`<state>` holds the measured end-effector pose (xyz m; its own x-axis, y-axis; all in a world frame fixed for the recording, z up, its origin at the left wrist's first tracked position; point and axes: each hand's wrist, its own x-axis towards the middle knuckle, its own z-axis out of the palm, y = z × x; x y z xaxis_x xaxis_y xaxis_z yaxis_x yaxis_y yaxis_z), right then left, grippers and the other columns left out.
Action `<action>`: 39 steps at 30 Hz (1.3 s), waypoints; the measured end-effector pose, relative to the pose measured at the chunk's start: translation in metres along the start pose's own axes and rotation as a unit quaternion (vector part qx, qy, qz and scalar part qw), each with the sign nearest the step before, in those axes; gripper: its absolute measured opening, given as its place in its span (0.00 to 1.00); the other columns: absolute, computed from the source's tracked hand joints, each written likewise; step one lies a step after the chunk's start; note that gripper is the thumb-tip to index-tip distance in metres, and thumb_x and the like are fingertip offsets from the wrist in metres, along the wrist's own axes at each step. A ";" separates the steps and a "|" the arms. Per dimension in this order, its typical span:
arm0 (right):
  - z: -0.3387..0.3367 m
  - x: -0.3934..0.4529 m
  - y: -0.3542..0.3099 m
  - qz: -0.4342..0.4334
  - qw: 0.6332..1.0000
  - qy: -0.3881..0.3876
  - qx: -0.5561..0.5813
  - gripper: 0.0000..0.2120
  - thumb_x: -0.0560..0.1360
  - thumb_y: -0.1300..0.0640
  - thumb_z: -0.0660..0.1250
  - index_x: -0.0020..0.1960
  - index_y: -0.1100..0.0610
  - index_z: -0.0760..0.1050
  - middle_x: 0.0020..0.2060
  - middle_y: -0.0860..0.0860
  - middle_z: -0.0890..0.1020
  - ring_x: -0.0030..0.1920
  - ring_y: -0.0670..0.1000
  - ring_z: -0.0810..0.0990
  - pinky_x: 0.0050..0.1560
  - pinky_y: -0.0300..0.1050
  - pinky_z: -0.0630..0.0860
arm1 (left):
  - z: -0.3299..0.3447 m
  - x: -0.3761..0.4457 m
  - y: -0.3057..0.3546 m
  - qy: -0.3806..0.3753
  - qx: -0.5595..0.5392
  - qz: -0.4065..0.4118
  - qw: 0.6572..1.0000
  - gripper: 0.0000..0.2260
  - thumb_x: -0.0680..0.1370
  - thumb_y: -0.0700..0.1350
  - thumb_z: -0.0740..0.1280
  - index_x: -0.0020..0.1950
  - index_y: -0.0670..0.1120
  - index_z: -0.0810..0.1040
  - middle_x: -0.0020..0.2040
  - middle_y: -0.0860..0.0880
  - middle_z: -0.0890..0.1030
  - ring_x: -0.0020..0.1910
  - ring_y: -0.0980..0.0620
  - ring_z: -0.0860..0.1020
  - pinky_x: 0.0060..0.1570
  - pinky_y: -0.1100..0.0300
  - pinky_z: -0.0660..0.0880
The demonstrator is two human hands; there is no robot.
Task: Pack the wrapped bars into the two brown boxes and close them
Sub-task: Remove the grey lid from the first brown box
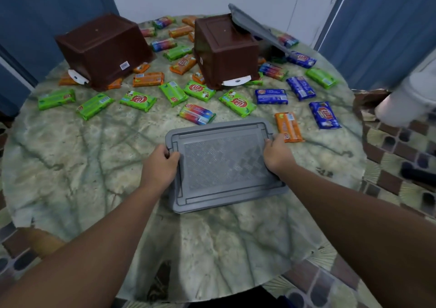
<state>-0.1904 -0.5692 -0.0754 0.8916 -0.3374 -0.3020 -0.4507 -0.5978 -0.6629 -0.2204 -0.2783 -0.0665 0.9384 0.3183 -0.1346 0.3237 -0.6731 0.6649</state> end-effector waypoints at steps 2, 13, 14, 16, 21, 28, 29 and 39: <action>-0.008 -0.002 0.012 0.009 1.000 0.019 0.001 0.20 0.86 0.55 0.55 0.73 0.66 0.62 0.63 0.66 0.76 0.63 0.66 0.76 0.55 0.52 0.69 | 0.006 -0.008 0.008 -0.005 0.009 0.008 1.000 0.12 0.79 0.49 0.65 0.41 0.44 0.68 0.36 0.45 0.75 0.34 0.47 0.71 0.34 0.53 0.65; -0.072 0.006 0.084 0.004 0.999 -0.014 -0.051 0.09 0.85 0.53 0.55 0.58 0.58 0.62 0.61 0.67 0.77 0.62 0.68 0.77 0.58 0.57 0.70 | 0.052 -0.054 0.054 -0.079 0.117 0.014 0.990 0.13 0.78 0.54 0.65 0.40 0.47 0.71 0.35 0.48 0.78 0.33 0.51 0.76 0.33 0.55 0.70; -0.078 0.008 0.090 0.006 0.998 -0.017 -0.067 0.09 0.84 0.52 0.55 0.57 0.58 0.63 0.61 0.67 0.78 0.62 0.67 0.77 0.58 0.56 0.70 | 0.057 -0.057 0.056 -0.090 0.114 0.011 0.989 0.13 0.78 0.55 0.65 0.40 0.47 0.71 0.35 0.47 0.80 0.33 0.49 0.79 0.36 0.55 0.75; -0.090 0.012 0.102 0.007 0.995 -0.020 -0.100 0.11 0.82 0.51 0.56 0.57 0.59 0.65 0.61 0.65 0.77 0.62 0.66 0.77 0.59 0.57 0.72 | 0.064 -0.064 0.062 -0.112 0.124 0.009 0.986 0.13 0.77 0.55 0.66 0.41 0.47 0.73 0.35 0.47 0.82 0.33 0.48 0.82 0.38 0.53 0.80; -0.107 0.017 0.122 -0.005 0.988 -0.027 -0.149 0.14 0.80 0.51 0.59 0.59 0.60 0.69 0.61 0.65 0.76 0.62 0.67 0.76 0.60 0.58 0.74 | 0.080 -0.078 0.079 -0.166 0.179 0.001 0.970 0.11 0.79 0.53 0.66 0.42 0.47 0.75 0.29 0.49 0.81 0.22 0.55 0.79 0.28 0.64 0.72; -0.107 0.015 0.128 -0.045 0.984 -0.009 -0.172 0.12 0.79 0.58 0.62 0.61 0.59 0.67 0.61 0.66 0.74 0.61 0.68 0.74 0.58 0.58 0.72 | 0.088 -0.081 0.078 -0.183 0.251 0.010 0.950 0.10 0.78 0.51 0.67 0.40 0.47 0.76 0.32 0.48 0.83 0.29 0.52 0.82 0.29 0.62 0.74; -0.107 0.014 0.125 -0.058 0.980 -0.004 -0.191 0.15 0.79 0.58 0.63 0.64 0.60 0.66 0.61 0.66 0.72 0.61 0.69 0.72 0.59 0.59 0.71 | 0.088 -0.080 0.078 -0.178 0.253 0.007 0.951 0.11 0.78 0.51 0.67 0.40 0.47 0.76 0.35 0.47 0.83 0.33 0.51 0.82 0.32 0.60 0.76; -0.070 0.003 0.012 -0.235 0.969 -0.075 -0.031 0.20 0.81 0.48 0.67 0.70 0.49 0.68 0.62 0.53 0.74 0.60 0.54 0.76 0.64 0.59 0.75 | 0.042 -0.051 0.091 -0.022 0.058 0.102 0.993 0.13 0.78 0.57 0.67 0.58 0.52 0.73 0.44 0.51 0.81 0.42 0.48 0.80 0.44 0.50 0.79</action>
<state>-0.1959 -0.6286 -0.0365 0.9931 0.0895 -0.0759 0.0091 -0.7038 -0.7104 -0.2337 -0.3843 -0.0298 0.9894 0.1399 -0.0397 0.1360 -0.7938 0.5928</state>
